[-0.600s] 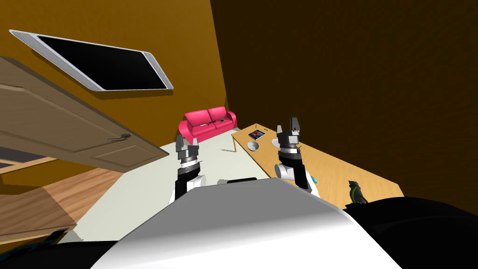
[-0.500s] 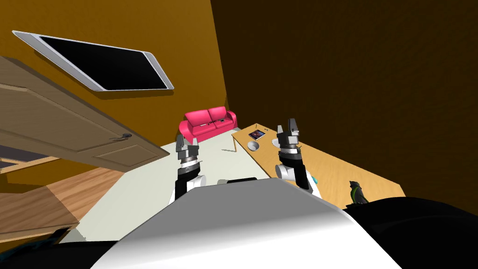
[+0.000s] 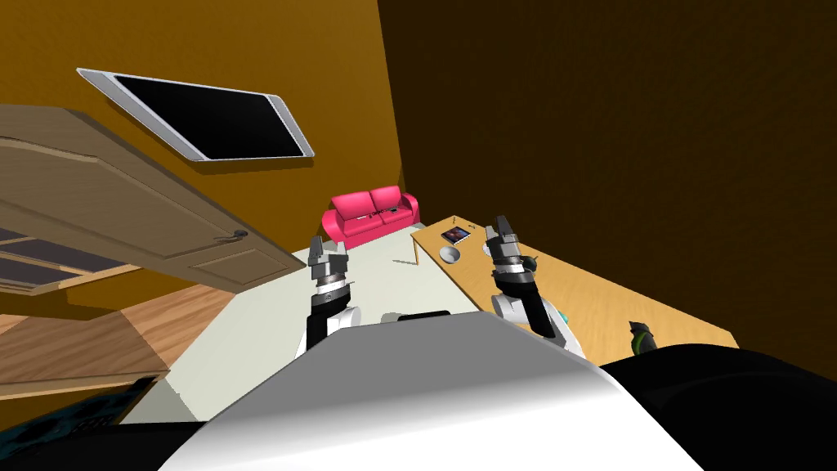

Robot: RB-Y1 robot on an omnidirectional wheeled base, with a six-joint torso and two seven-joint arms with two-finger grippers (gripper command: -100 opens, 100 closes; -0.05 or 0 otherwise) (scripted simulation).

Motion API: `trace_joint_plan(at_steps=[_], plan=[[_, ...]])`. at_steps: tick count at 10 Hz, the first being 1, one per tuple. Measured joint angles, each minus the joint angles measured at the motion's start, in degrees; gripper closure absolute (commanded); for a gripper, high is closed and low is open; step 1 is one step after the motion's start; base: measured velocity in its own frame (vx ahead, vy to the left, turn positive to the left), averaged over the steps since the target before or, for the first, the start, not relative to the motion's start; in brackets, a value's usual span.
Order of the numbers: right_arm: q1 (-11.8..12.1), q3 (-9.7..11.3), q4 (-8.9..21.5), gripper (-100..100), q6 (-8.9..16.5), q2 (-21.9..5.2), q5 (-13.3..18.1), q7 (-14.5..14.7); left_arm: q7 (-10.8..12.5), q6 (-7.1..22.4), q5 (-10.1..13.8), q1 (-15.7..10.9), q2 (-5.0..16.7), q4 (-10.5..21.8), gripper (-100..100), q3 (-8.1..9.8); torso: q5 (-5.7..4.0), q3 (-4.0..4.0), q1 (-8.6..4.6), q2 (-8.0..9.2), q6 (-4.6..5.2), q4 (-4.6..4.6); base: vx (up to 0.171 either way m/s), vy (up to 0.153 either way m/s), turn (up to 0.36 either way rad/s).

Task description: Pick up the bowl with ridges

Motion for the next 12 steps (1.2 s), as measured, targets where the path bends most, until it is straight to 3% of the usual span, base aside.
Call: trace_joint_plan(at_steps=[4,6,9,12], plan=[[3.6,-1.6,2.4,-100,1.6,-4.5,1.5,4.9,0.0,0.0,0.0,0.0,0.0,0.0,0,0.01,-0.03,-0.03,-0.18,-0.05,0.02,-0.01,-0.001,0.071,0.085],[7.1,-2.0,3.3,-100,1.4,-6.0,2.7,7.3,0.0,0.0,0.0,0.0,0.0,0.0,0,0.00,-0.03,-0.06,-0.15,-0.12,0.00,-0.02,0.032,0.081,0.154],[12.3,-3.4,5.1,-100,3.8,-9.8,5.6,11.8,0.0,0.0,0.0,0.0,0.0,0.0,0,0.00,-0.01,-0.16,-0.08,-0.28,0.00,-0.06,0.068,0.095,0.172],[17.3,-4.8,8.9,-100,5.8,-13.7,9.5,15.9,0.0,0.0,0.0,0.0,0.0,0.0,0,0.01,-0.01,-0.22,-0.05,-0.39,0.00,-0.08,0.099,0.095,0.185]])
